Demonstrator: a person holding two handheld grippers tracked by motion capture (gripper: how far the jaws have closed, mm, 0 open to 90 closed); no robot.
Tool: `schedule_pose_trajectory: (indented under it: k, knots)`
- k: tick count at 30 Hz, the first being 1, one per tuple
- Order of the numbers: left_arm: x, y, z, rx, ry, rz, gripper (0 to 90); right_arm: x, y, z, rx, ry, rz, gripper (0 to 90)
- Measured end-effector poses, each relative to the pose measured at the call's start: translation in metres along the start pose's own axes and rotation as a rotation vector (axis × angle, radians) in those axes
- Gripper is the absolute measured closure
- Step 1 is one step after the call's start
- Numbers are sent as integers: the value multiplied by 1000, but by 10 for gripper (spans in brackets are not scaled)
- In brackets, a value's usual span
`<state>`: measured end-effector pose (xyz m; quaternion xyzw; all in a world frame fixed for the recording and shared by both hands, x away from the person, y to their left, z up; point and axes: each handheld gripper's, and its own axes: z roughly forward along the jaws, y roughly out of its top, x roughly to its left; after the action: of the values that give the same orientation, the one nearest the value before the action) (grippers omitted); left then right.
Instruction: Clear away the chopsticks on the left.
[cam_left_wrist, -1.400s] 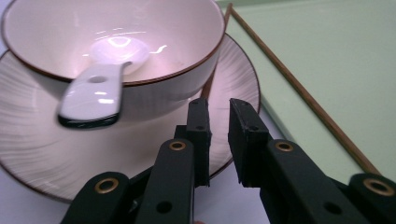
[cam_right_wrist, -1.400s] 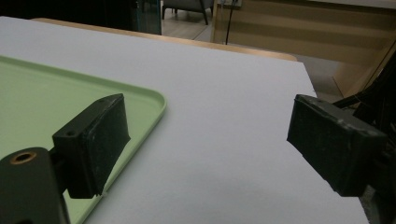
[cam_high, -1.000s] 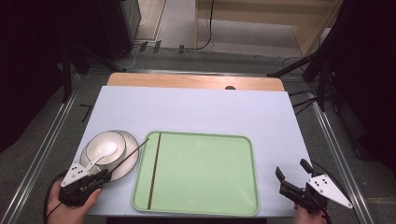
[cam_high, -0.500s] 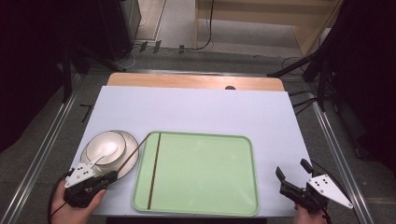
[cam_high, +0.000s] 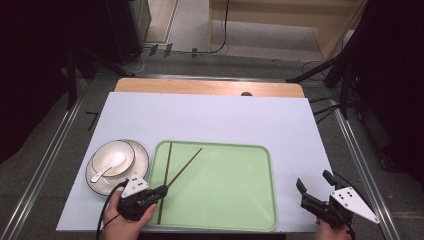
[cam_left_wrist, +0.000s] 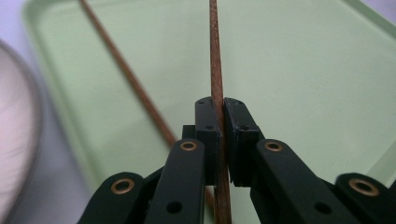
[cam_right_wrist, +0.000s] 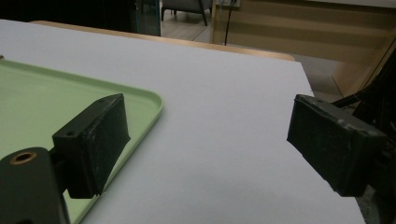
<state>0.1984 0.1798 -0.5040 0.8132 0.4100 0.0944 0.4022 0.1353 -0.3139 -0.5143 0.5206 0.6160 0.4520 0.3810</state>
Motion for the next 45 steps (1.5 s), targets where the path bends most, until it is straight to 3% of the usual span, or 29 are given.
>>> schedule_pose_trajectory:
  k: [3, 9, 16, 20, 24, 27, 30, 33, 39, 45]
  knots:
    - [-12, 2, 15, 17, -20, -11, 849, -1, 0, -1, -3, -1, 1, 127]
    - [-24, 2, 28, 41, -31, -35, 850, -3, 0, -1, -3, 2, 5, 127]
    - [-26, 2, 34, 59, -16, -47, 845, -4, -1, -1, -5, 0, 8, 127]
    - [-28, 1, 35, 63, -9, -34, 822, -5, -1, -1, -5, 0, 10, 127]
    - [-26, 2, 34, 44, -24, -40, 776, -4, -1, 0, 0, 4, 10, 127]
    - [-24, 5, 34, 45, -39, -42, 826, -4, -1, 0, 0, 5, 11, 127]
    - [-28, 15, 39, 45, -52, -18, 900, -4, -1, 0, 0, 6, 12, 127]
    - [-34, 28, 48, 44, -62, 16, 900, -4, -1, 1, 3, 7, 15, 127]
    - [-44, 53, 78, 57, -84, 45, 900, -4, -2, 2, 2, 7, 14, 127]
    - [-43, 62, 105, 90, -59, 21, 895, -6, -2, 3, -2, -1, 29, 127]
